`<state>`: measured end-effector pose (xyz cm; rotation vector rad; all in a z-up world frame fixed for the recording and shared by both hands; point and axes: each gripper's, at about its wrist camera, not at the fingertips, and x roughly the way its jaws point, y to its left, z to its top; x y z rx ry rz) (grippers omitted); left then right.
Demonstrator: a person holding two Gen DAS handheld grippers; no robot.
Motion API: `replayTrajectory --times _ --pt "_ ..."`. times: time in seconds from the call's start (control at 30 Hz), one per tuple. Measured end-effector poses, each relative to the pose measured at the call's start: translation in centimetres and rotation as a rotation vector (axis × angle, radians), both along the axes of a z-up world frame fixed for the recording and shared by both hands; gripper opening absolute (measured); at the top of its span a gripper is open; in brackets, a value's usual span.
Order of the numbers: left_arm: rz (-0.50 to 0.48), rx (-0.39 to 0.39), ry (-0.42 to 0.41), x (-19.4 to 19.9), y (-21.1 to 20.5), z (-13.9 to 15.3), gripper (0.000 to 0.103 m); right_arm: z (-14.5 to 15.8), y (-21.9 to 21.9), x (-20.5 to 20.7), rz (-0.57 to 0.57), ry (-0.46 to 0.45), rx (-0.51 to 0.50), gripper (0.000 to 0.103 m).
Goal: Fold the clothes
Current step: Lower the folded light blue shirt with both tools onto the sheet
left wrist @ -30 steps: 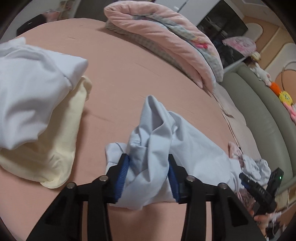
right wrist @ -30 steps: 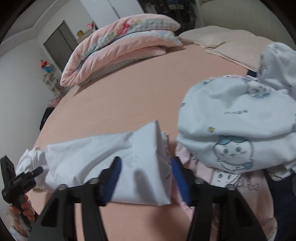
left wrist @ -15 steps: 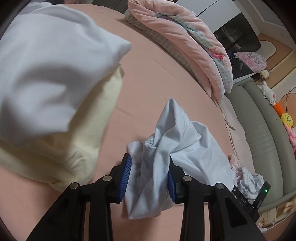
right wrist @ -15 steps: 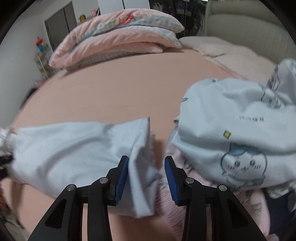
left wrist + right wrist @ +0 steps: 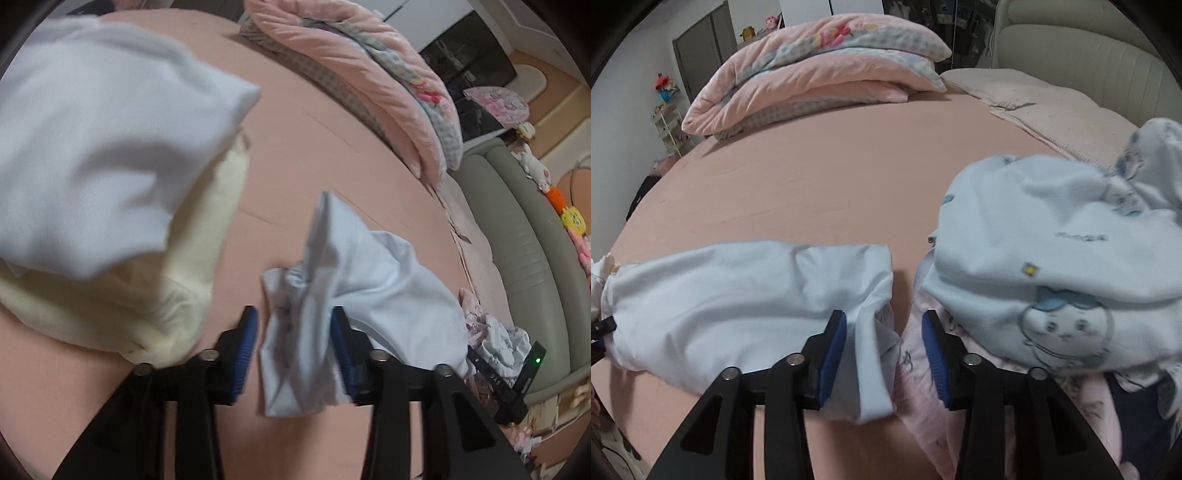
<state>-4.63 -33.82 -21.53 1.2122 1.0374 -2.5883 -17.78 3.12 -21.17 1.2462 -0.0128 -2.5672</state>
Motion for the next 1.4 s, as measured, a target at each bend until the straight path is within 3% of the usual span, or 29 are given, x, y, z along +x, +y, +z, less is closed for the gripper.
replayTrajectory --times 0.07,0.17,0.33,0.5,0.57,0.6,0.63,0.7,0.73,0.97,1.17,1.27,1.4 --pt "-0.017 -0.051 0.025 0.2 0.8 1.0 0.062 1.2 -0.1 0.7 0.011 0.023 -0.017 0.058" --pt "-0.03 -0.1 0.058 -0.2 1.6 2.4 0.072 3.0 -0.6 1.3 0.033 0.056 -0.039 0.058" --pt "-0.014 -0.069 0.051 -2.5 1.2 2.7 0.072 4.6 -2.4 0.4 0.072 0.095 -0.024 0.061" --pt "0.023 -0.019 0.046 -3.3 0.5 2.1 0.072 4.0 -3.4 -1.1 0.092 0.058 -0.051 0.061" --pt "0.037 -0.002 0.043 -3.6 0.2 1.9 0.068 3.4 -3.3 -1.8 0.085 0.029 -0.077 0.061" --pt "0.04 -0.005 0.035 -3.7 0.1 1.7 0.057 3.0 -3.2 -2.1 0.077 0.012 -0.092 0.06" --pt "0.043 -0.01 0.026 -3.9 0.0 1.6 0.046 2.6 -3.0 -2.5 0.068 -0.006 -0.108 0.052" --pt "0.043 -0.029 -0.003 -4.4 0.0 1.3 0.039 1.7 -2.6 -3.5 0.049 -0.053 -0.144 0.039" --pt "0.041 -0.037 -0.016 -4.7 0.0 1.0 0.037 1.3 -2.4 -3.8 0.04 -0.073 -0.155 0.038" --pt "0.101 -0.071 -0.073 -5.7 -1.5 -0.4 0.034 -1.5 -2.0 -5.4 0.006 -0.103 -0.073 0.037" --pt "0.105 -0.253 -0.191 -6.5 -1.0 -1.6 0.027 -2.4 -2.0 -5.9 -0.033 -0.116 -0.033 0.041" --pt "0.113 -0.25 -0.173 -6.1 -1.0 -0.7 0.027 -1.9 -2.1 -5.5 -0.045 -0.11 -0.041 0.044" --pt "0.11 -0.174 -0.129 -5.0 -1.0 1.1 0.031 -0.2 -1.1 -4.2 -0.077 -0.109 -0.101 0.048"
